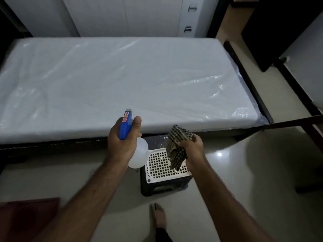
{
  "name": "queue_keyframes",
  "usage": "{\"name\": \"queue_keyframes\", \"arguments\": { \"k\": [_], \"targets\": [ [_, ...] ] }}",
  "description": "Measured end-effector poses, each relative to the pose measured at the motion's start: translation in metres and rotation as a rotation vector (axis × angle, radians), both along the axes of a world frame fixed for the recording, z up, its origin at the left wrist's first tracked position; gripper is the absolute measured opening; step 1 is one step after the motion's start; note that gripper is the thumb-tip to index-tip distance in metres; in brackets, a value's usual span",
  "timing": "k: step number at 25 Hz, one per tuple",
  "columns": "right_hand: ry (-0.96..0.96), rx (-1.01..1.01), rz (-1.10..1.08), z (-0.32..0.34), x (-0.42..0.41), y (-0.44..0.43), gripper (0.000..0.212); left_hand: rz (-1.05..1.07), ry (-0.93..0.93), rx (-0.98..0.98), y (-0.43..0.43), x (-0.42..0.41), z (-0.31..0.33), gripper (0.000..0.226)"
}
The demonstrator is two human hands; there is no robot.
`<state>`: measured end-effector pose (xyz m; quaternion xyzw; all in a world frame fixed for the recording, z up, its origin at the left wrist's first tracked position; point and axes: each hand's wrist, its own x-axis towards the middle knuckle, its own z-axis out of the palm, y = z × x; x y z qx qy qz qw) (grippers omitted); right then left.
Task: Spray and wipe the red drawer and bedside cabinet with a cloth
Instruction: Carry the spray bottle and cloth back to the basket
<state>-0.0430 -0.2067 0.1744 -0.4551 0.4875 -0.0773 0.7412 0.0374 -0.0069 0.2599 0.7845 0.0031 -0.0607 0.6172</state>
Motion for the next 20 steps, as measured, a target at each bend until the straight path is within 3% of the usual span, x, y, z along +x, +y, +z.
{"name": "queue_keyframes", "arguments": {
  "k": [6,10,16,20],
  "targets": [
    [0.254,-0.263,0.109,-0.098,-0.027,-0.033,0.091,-0.051,0.080,-0.016,-0.009,-0.012,-0.109,0.044],
    [0.303,-0.344,0.225,-0.141,-0.019,-0.041,0.089,-0.066,0.082,0.000,-0.018,-0.016,-0.156,0.048],
    [0.216,-0.335,0.490,-0.195,0.006,-0.040,0.083,-0.068,0.065,-0.014,-0.037,-0.008,-0.195,0.049],
    [0.338,-0.613,0.669,-0.227,0.000,-0.052,0.072,-0.114,0.045,-0.029,-0.048,-0.008,-0.219,0.041]
  ]
}}
